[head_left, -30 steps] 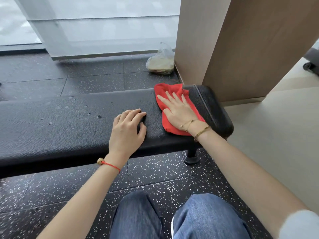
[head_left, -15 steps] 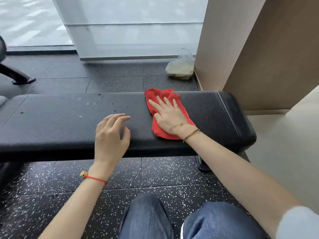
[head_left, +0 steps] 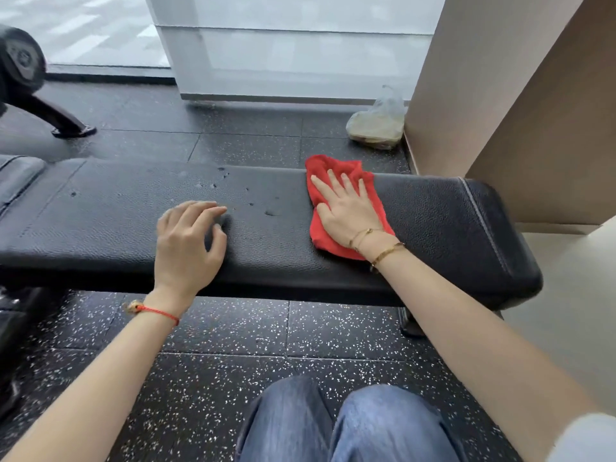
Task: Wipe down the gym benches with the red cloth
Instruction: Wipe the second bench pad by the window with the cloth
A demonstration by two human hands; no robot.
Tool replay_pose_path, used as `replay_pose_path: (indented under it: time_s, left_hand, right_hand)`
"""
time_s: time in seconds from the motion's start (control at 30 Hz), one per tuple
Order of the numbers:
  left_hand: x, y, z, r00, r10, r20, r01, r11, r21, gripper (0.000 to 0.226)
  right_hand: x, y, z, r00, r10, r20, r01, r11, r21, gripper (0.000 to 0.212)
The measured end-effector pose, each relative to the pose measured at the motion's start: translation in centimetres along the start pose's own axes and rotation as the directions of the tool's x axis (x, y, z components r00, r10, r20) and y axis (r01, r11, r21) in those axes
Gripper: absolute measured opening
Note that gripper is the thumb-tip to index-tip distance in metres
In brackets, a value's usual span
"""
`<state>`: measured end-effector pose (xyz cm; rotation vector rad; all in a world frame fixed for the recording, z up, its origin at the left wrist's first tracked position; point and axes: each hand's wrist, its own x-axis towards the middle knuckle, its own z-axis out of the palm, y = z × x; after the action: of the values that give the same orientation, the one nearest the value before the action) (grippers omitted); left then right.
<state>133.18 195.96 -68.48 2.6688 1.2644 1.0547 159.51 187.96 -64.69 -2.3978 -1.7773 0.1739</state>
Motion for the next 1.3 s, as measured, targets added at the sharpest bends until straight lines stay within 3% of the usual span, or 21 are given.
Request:
replay_pose_path:
  time_s: [0.17, 0.37, 0.63, 0.9, 1.07, 1.17, 1.3]
  left_hand:
    - [0.0, -0.1, -0.1, 1.000, 0.017, -0.006, -0.017, 1.000, -0.011, 0.031]
    - [0.2, -0.1, -0.5, 0.999, 0.018, 0.027, -0.018, 1.000, 0.015, 0.033]
    - [0.1, 0.1, -0.8, 0.999, 0.002, 0.042, -0.004, 0.999, 0.037, 0.036]
    - [0.4, 0.3, -1.0, 0.993, -0.030, 0.112, 0.022, 0.997, 0.072, 0.039]
    - [0.3, 0.2, -1.0, 0.993, -0.029, 0.112, 0.021, 0.997, 0.069, 0.037]
    - [0.3, 0.3, -1.0, 0.993, -0.042, 0.107, 0.035, 0.997, 0.063, 0.037]
    - [0.3, 0.4, -1.0, 0.993, -0.052, 0.106, 0.046, 0.997, 0.055, 0.037]
  right_hand:
    - [1.1, -3.8, 0.9, 0.984, -0.181, 0.007, 0.181, 0.983, -0.008, 0.057]
    - [-1.6, -2.1, 0.7, 0.940, -0.340, 0.019, 0.340, 0.940, 0.017, 0.059]
    - [4.8, -5.2, 0.8, 0.987, -0.160, 0.021, 0.161, 0.987, -0.014, 0.058]
    - [-2.3, -7.4, 1.7, 0.940, -0.340, 0.020, 0.339, 0.940, 0.031, 0.062]
    - [-1.3, -3.6, 1.3, 0.988, -0.155, -0.022, 0.155, 0.988, 0.001, 0.062]
    - [1.6, -5.2, 1.5, 0.999, -0.018, -0.040, 0.016, 0.999, -0.027, 0.060]
    - [2.3, -9.5, 2.4, 0.998, -0.041, -0.043, 0.042, 0.999, 0.002, 0.059]
